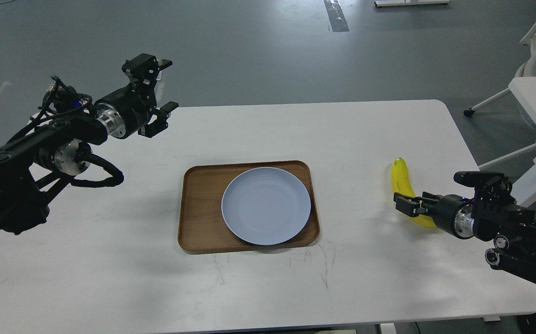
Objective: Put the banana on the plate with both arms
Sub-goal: 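Grasp the banana with the right gripper and lift it, then carry the banana over the plate and lower it onto the plate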
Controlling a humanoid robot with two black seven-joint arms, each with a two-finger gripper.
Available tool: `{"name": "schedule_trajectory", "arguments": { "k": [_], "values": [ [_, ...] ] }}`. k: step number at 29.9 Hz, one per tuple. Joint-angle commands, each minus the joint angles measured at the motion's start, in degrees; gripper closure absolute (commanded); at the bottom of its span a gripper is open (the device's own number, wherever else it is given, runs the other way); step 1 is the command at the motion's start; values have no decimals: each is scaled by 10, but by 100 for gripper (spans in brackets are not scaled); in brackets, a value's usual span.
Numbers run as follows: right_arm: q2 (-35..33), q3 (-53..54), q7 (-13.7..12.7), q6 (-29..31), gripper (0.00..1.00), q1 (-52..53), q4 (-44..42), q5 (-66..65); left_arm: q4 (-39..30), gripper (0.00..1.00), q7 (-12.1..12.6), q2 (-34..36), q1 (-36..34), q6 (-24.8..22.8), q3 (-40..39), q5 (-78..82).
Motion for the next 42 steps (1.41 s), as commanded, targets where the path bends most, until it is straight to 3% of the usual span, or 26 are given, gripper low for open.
{"name": "schedule_trajectory", "arguments": {
  "k": [1,2,3,4,7,13,22,24,28,32,42],
  "values": [
    [12,-2,1,0,43,-1,0,0,0,2,-1,2,0,-1,1,0],
    [12,-2,1,0,54,0,0,0,0,2,-1,3,0,-1,1,0],
    [12,-2,1,-3,77,1,0,-1,0,2,-1,4,0,-1,1,0],
    [12,-2,1,-9,89,2,0,-1,0,2,-1,5,0,0,1,0],
    [13,-1,1,-28,100,3,0,-1,0,2,-2,6,0,0,2,1],
    [15,1,4,-61,100,12,6,0,0,2,-9,5,1,0,3,1],
    [29,0,68,-76,100,93,29,-1,1,2,-9,0,0,1,3,1],
    [48,-7,94,-75,100,120,32,-1,0,2,-9,-1,0,1,3,1],
    [83,-45,105,-75,100,158,33,-1,0,2,-9,0,-1,1,3,1],
    [119,-79,137,-75,100,186,32,-1,0,2,-9,2,-1,2,3,1],
    [196,-135,141,-73,100,232,15,2,0,2,-9,4,-1,11,-1,0]
  ]
}}
